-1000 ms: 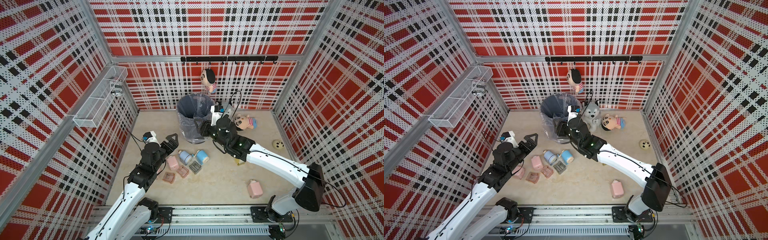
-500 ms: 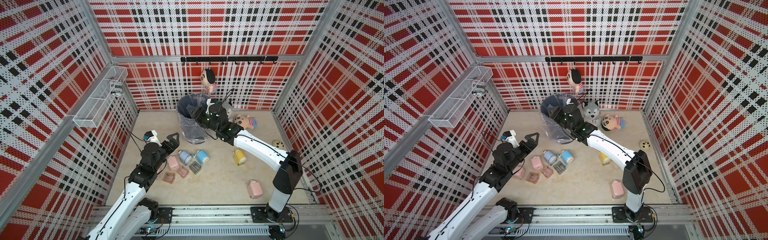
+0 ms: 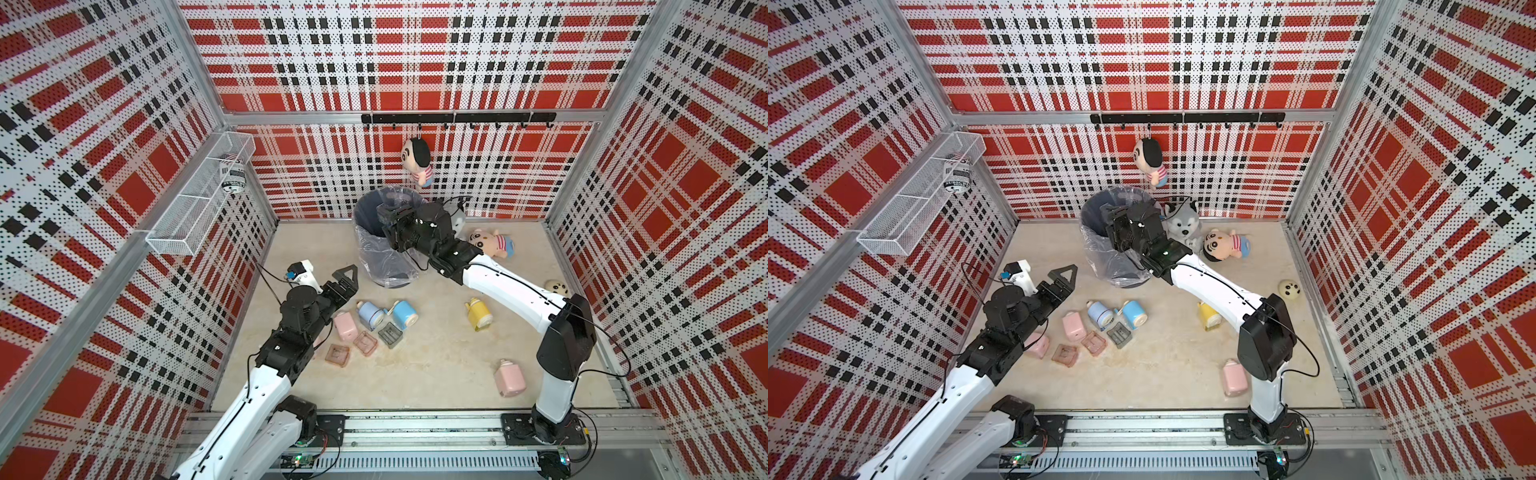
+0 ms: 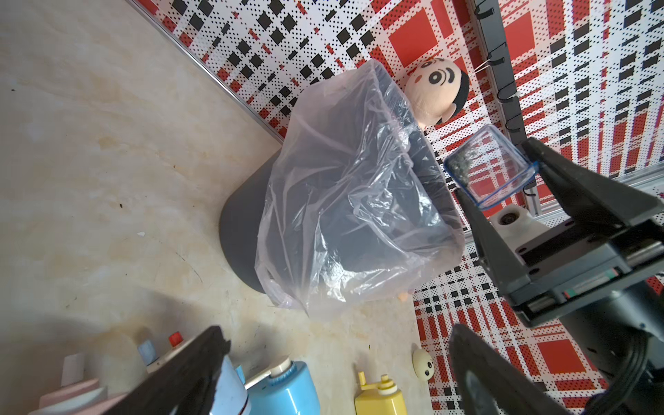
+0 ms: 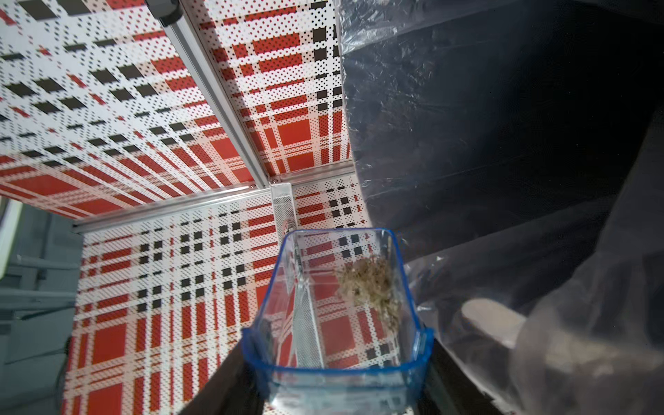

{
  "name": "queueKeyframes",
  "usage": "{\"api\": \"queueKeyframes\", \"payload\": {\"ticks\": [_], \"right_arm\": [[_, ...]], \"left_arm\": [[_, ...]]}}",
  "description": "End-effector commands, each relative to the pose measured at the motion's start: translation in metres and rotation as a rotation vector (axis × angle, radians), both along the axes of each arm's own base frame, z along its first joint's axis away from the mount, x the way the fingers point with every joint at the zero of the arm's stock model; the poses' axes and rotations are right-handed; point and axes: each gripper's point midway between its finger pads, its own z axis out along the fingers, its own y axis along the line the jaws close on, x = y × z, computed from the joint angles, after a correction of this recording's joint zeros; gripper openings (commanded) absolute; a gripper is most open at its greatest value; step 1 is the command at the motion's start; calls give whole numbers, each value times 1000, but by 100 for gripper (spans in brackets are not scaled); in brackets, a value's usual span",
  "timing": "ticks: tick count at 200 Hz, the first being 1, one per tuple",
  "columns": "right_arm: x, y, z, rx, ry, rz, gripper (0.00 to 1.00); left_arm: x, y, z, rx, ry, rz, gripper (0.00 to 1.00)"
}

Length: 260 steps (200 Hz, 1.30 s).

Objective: Take out the pencil sharpener tray and clean the shavings
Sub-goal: Pour the shavings into the trash bin.

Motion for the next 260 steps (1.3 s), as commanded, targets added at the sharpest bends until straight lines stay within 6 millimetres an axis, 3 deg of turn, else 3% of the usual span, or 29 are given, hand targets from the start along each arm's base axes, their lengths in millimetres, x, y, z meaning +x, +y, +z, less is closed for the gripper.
{"api": "queueKeyframes", "payload": {"ticks": [1,52,87,110,148,168,220,260], "right_arm": [[9,-9,24,158,43,-71,39],[11,-12,48,305,54,-95,39],[13,-11,49,370,76,-98,39],[13,-11,33,381,110,-102,39],[15,-12,-20,377,201,-122,39],[16,-12,-29,376,215,-119,39],[16,-12,-18,386,202,-112,39],[20,-6,21,399,162,-94,38]], "left_arm": [[-1,3,2,-7,-8,9,98],[-1,3,4,-18,-7,13,98],[0,3,2,-26,2,13,98],[0,2,0,-28,8,9,98],[-1,-1,-5,-25,19,-3,98],[-2,-4,-5,-26,17,-9,98],[0,-9,-7,-19,22,-17,98],[1,-12,-5,-20,19,-21,98]]}}
